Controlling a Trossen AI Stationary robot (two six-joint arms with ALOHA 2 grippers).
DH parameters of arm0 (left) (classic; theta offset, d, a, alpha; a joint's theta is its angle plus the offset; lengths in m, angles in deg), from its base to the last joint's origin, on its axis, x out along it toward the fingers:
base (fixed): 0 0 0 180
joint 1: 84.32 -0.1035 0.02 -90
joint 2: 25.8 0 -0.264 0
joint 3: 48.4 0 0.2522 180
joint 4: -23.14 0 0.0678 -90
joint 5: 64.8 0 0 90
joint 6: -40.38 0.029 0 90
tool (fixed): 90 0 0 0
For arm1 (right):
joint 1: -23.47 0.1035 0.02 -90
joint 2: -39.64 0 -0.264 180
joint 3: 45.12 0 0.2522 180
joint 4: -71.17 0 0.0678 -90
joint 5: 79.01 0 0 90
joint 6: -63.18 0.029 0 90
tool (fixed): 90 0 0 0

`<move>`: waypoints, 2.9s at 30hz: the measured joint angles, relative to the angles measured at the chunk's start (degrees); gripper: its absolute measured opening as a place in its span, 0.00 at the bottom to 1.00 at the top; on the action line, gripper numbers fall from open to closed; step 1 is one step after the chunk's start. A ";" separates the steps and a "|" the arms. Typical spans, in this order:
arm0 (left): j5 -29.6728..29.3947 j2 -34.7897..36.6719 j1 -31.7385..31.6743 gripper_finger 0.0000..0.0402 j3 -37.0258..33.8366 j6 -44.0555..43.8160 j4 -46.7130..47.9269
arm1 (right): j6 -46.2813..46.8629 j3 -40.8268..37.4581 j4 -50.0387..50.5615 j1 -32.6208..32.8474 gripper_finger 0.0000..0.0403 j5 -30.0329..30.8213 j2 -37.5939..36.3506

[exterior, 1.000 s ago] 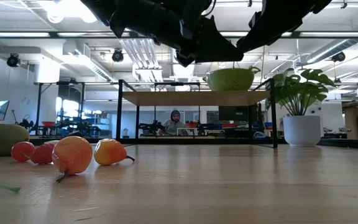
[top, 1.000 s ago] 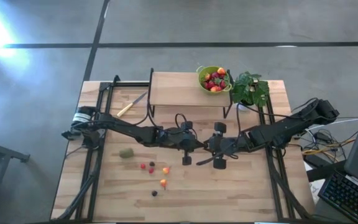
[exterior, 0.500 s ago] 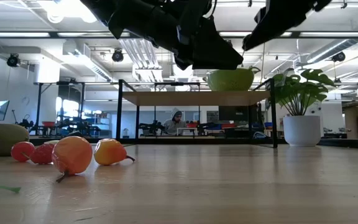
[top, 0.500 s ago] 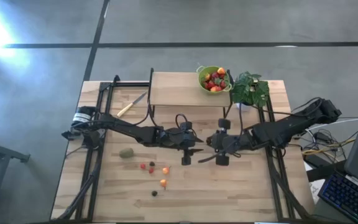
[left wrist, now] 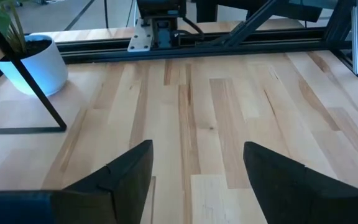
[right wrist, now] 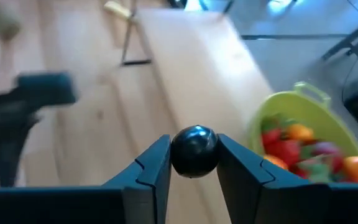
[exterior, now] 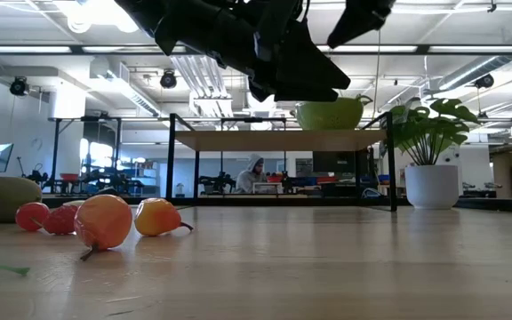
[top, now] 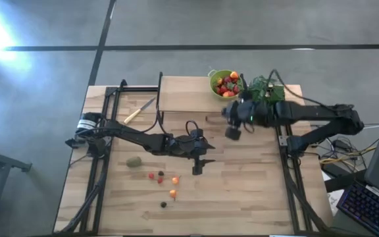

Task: Build produce basket
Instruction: Put the black cherry into the green basket

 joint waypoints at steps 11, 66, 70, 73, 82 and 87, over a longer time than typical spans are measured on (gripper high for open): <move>0.02 0.00 0.00 0.64 -0.02 -1.31 0.00 | -3.72 3.94 -0.35 -18.57 0.26 -11.64 0.72; 0.04 0.02 0.00 0.64 -0.07 -1.15 1.01 | -5.85 3.47 -8.63 -35.14 0.43 -19.08 13.88; 0.04 0.02 0.00 0.64 -0.07 -1.13 1.03 | -5.84 3.47 -8.62 -35.12 0.50 -19.12 13.83; 0.04 0.02 -0.02 0.64 -0.07 -1.11 1.03 | -5.85 3.47 -8.61 -35.10 0.55 -19.14 13.81; 0.04 0.02 -0.02 0.64 -0.07 -1.05 1.05 | -6.36 4.04 -7.89 -34.54 0.65 -19.45 12.27; 0.02 0.02 -0.02 0.64 -0.07 0.38 1.06 | -7.48 5.28 -7.65 -31.51 0.65 -19.53 9.04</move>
